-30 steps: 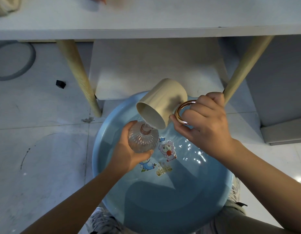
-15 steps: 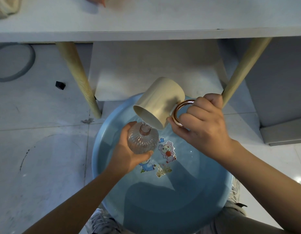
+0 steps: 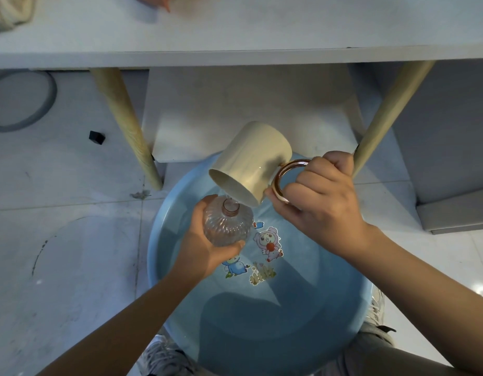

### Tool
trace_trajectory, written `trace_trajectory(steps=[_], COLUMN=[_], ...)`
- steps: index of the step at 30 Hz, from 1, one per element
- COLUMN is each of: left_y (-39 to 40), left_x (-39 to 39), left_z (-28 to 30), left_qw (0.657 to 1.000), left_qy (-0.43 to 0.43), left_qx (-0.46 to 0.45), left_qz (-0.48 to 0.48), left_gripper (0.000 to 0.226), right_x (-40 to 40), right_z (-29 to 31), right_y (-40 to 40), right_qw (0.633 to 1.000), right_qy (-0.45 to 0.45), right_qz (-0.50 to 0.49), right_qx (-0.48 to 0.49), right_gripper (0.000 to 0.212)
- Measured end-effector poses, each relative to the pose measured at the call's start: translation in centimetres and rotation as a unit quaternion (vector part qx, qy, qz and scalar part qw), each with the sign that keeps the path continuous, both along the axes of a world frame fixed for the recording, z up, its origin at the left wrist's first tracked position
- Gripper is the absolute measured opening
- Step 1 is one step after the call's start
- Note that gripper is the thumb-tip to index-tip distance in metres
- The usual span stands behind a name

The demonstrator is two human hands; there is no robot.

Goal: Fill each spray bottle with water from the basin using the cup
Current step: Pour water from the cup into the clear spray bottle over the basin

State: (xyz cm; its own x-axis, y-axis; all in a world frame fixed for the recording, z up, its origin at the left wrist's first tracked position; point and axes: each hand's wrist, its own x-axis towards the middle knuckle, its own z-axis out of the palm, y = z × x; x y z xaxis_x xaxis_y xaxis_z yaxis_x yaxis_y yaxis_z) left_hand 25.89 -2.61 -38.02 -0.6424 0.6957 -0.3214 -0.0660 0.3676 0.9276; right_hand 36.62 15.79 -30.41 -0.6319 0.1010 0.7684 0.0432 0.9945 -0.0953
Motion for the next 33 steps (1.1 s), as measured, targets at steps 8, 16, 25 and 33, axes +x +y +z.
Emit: trace_trajectory(steps=[8, 16, 25, 33], left_y=[-0.3, -0.4, -0.7, -0.6], left_x=[-0.1, -0.1, -0.1, -0.3], left_z=[0.1, 0.0, -0.3, -0.2], left_qw=[1.000, 0.999, 0.999, 0.998], left_qy=[-0.001, 0.027, 0.035, 0.042], left_qx=[-0.004, -0.014, -0.016, -0.021], left_qz=[0.018, 0.038, 0.037, 0.039], left_gripper=[0.091, 0.091, 0.092, 0.092], right_x=[0.2, 1.7, 1.3, 1.8], right_z=[-1.1, -5.5, -7.9, -8.5], right_y=[-0.1, 1.8, 0.2, 0.5], right_qw=[0.931, 0.921, 0.897, 0.916], right_qy=[-0.064, -0.248, -0.421, -0.344], right_qz=[-0.166, -0.215, -0.129, -0.111], right_qx=[-0.318, -0.211, -0.042, -0.172], right_gripper=[0.035, 0.029, 0.038, 0.025])
